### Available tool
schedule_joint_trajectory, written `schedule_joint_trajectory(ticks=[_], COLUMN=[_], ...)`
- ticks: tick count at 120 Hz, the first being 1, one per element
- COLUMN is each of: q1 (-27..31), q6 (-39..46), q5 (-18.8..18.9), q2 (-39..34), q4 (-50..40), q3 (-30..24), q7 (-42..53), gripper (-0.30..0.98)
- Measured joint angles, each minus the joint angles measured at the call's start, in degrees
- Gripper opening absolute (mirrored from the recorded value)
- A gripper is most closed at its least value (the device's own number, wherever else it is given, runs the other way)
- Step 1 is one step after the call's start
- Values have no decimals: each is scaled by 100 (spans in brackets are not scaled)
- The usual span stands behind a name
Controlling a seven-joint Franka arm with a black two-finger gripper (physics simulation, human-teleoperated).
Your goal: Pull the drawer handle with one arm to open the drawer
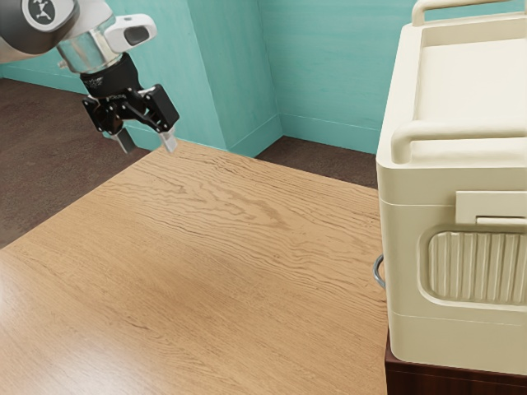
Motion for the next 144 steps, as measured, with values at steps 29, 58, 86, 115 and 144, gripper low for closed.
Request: schedule_joint_trajectory(ticks=[29,58,86,115,144], q1=[-2,24,-23,-1020,-725], q6=[-3,-16,14,1407,2461], q5=[-3,71,55,-943,-1681], q2=[-23,-607,-99,-843,-1147], q4=[28,236,79,-2227,-3110], q3=[3,-174,-234,-289,-314], q7=[6,-5,-39,-62,-143], gripper=[67,67,67,66,67])
